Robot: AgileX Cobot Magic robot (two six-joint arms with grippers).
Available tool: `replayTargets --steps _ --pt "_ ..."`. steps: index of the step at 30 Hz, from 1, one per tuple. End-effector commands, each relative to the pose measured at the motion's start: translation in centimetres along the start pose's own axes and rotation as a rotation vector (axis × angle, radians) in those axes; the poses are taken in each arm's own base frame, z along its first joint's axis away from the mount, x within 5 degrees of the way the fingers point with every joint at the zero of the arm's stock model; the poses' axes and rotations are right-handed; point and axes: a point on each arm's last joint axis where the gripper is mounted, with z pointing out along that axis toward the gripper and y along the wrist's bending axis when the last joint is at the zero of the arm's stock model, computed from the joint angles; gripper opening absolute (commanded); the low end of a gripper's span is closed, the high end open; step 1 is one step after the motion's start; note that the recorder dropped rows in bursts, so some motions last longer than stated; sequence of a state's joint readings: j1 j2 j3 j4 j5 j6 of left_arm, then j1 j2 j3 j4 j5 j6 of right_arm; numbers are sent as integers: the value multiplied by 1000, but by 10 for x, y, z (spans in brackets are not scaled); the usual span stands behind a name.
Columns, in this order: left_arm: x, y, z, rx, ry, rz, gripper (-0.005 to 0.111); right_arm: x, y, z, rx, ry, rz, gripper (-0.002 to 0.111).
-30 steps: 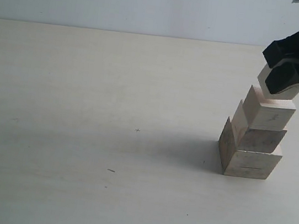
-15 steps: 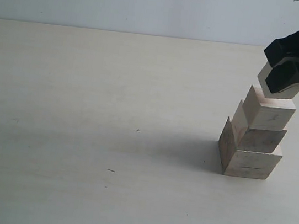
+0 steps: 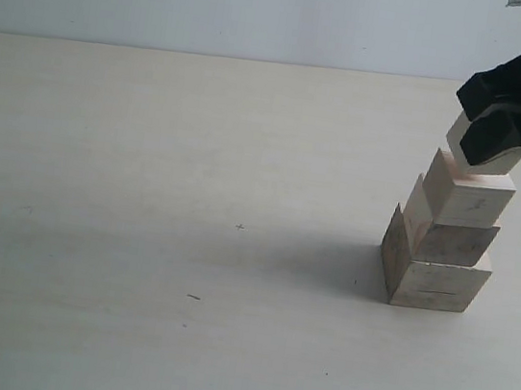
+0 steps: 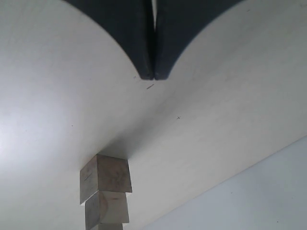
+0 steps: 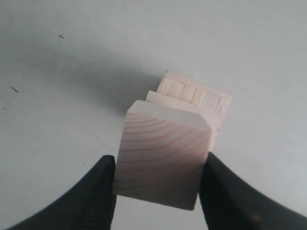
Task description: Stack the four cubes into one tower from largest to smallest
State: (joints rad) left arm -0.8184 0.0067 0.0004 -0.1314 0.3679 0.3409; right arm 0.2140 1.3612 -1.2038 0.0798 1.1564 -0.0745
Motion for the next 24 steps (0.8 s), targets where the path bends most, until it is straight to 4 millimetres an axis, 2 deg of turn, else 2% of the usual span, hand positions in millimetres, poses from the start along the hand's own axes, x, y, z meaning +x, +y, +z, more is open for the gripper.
replayTargets --steps 1,24 --pt "-1 0 -1 -4 -13 -7 0 -2 -2 6 0 19 -12 15" --pt "-1 0 -1 -4 -13 -7 0 -4 -3 11 6 19 2 15"
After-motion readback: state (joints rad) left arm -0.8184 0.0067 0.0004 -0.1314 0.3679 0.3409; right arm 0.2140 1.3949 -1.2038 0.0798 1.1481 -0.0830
